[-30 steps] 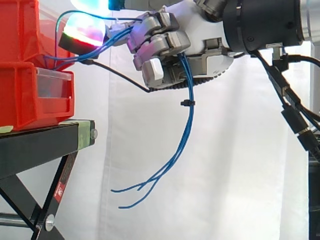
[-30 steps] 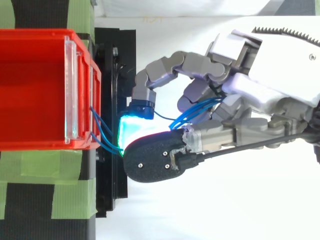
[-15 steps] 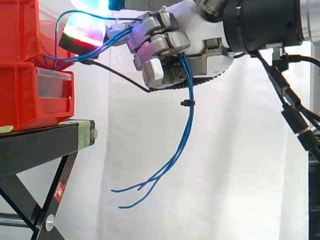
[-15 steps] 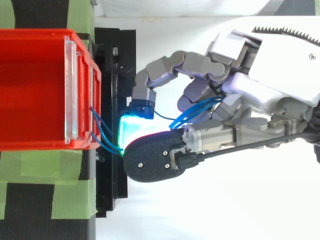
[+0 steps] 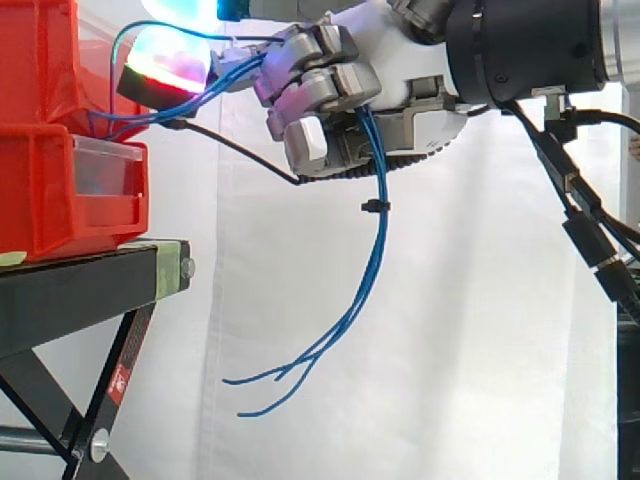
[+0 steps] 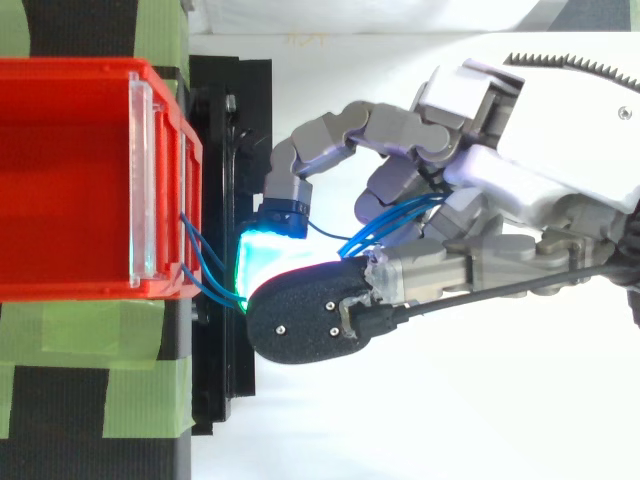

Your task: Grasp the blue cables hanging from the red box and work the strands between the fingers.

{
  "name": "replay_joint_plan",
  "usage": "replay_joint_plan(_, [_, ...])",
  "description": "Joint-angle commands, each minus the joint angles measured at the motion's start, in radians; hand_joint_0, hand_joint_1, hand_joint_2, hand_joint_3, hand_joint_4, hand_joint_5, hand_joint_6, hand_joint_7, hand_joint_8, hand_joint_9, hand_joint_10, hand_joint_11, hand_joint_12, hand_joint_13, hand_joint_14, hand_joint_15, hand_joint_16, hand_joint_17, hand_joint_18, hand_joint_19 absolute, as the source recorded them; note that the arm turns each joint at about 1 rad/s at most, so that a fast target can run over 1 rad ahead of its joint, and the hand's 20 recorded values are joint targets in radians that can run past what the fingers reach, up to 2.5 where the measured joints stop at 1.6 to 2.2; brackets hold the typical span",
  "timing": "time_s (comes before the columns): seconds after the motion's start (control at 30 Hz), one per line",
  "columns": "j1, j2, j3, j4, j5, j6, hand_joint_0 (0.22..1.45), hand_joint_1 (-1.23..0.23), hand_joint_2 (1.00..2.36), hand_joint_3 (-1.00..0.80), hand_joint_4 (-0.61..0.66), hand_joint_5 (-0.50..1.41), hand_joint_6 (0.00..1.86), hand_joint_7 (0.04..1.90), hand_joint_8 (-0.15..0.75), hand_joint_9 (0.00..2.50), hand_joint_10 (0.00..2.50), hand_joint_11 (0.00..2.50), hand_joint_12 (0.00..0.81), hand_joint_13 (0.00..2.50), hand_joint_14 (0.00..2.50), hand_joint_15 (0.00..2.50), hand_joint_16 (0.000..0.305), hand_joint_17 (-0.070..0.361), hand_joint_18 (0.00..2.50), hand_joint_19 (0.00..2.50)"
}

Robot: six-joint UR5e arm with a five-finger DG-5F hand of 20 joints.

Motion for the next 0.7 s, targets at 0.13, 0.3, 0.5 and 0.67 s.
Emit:
replay_joint_plan(0.13, [0.001, -0.001, 0.000, 0.000, 0.000, 0.000, 0.93, -0.63, 1.02, -0.25, 0.20, 0.15, 1.08, 1.05, 0.499, 1.73, 2.50, 2.50, 0.588, 1.86, 2.50, 1.56, 0.232, 0.174, 2.46, 0.72])
replay_joint_plan(0.3, [0.001, -0.001, 0.000, 0.000, 0.000, 0.000, 0.93, -0.63, 1.02, -0.25, 0.20, 0.15, 1.08, 1.05, 0.499, 1.73, 2.50, 2.50, 0.588, 1.86, 2.50, 1.56, 0.232, 0.174, 2.46, 0.72])
replay_joint_plan(0.5, [-0.001, 0.000, 0.000, 0.000, 0.000, 0.000, 0.93, -0.63, 1.02, -0.25, 0.20, 0.14, 1.08, 1.05, 0.499, 1.73, 2.50, 2.50, 0.588, 1.86, 2.50, 1.56, 0.232, 0.174, 2.46, 0.72])
replay_joint_plan(0.67, [-0.001, 0.000, 0.000, 0.000, 0.000, 0.000, 0.93, -0.63, 1.02, -0.25, 0.20, 0.14, 1.08, 1.05, 0.499, 1.73, 2.50, 2.50, 0.588, 1.86, 2.50, 1.56, 0.232, 0.174, 2.46, 0.72])
